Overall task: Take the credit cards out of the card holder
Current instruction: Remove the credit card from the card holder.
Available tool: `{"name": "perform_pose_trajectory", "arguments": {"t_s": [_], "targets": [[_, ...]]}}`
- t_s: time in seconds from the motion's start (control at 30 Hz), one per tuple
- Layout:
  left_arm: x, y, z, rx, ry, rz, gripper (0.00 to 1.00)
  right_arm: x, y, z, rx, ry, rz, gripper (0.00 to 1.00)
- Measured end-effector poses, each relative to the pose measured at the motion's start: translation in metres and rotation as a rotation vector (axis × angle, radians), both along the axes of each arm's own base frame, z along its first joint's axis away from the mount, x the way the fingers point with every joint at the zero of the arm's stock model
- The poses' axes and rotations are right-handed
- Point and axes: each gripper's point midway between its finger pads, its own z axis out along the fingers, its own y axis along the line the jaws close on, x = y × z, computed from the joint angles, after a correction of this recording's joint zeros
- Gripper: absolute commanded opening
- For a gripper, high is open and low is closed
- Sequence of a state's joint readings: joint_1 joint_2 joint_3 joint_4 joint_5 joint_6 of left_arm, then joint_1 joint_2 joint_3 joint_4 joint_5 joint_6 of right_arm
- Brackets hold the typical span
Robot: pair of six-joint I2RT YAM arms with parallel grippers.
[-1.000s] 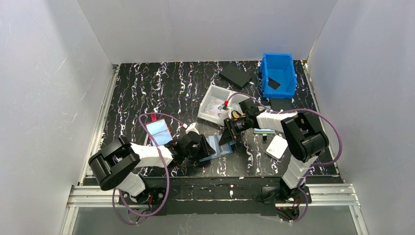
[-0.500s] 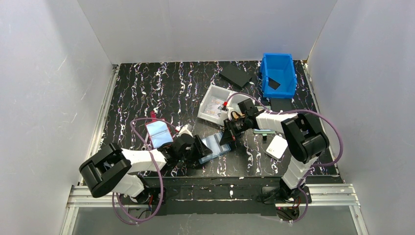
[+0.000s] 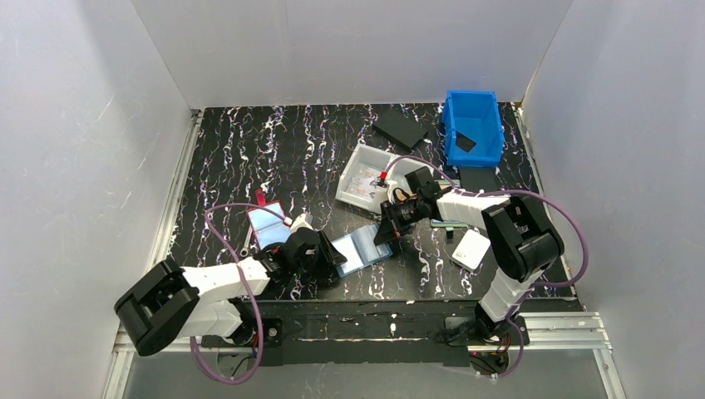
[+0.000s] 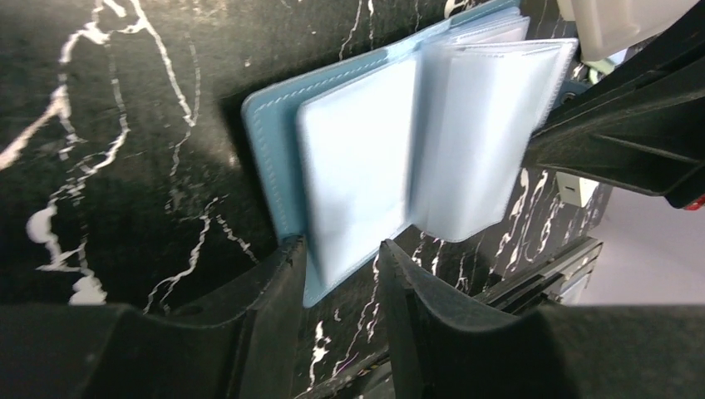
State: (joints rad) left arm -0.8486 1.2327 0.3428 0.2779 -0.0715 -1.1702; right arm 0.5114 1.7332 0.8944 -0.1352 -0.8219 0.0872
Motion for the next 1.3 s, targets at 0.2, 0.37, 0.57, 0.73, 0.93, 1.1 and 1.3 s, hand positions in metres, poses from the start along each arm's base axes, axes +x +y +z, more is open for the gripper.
{"name": "perform_pose_trajectory", "arguments": {"t_s": [0.2, 0.37, 0.57, 0.73, 0.93, 1.1, 1.3], "targets": [[-0.008, 0.01, -0.002, 0.059, -0.013, -0.052, 0.38, -0.007, 0.007, 0.009, 0.026, -0.021, 0.028, 0.13], [-0.007, 0.007, -0.003, 0.061, -0.009, -0.077, 0.39, -0.016, 0.015, 0.01, 0.038, -0.026, 0.064, 0.22], [-0.008, 0.007, 0.002, 0.051, -0.024, -0.083, 0.41, -0.027, 0.022, 0.013, 0.052, -0.021, 0.105, 0.28], [-0.009, 0.008, 0.007, 0.033, -0.039, -0.079, 0.41, -0.041, 0.03, 0.015, 0.067, -0.019, 0.156, 0.33], [-0.011, 0.01, -0.001, 0.05, -0.014, -0.074, 0.4, -0.058, 0.04, 0.015, 0.078, -0.021, 0.222, 0.41], [-0.011, 0.012, -0.002, 0.051, -0.012, -0.072, 0.4, -0.068, 0.044, 0.014, 0.082, -0.02, 0.26, 0.47], [-0.01, 0.014, -0.002, 0.044, -0.007, -0.058, 0.4, -0.075, 0.049, 0.008, 0.077, -0.007, 0.296, 0.51]]}}
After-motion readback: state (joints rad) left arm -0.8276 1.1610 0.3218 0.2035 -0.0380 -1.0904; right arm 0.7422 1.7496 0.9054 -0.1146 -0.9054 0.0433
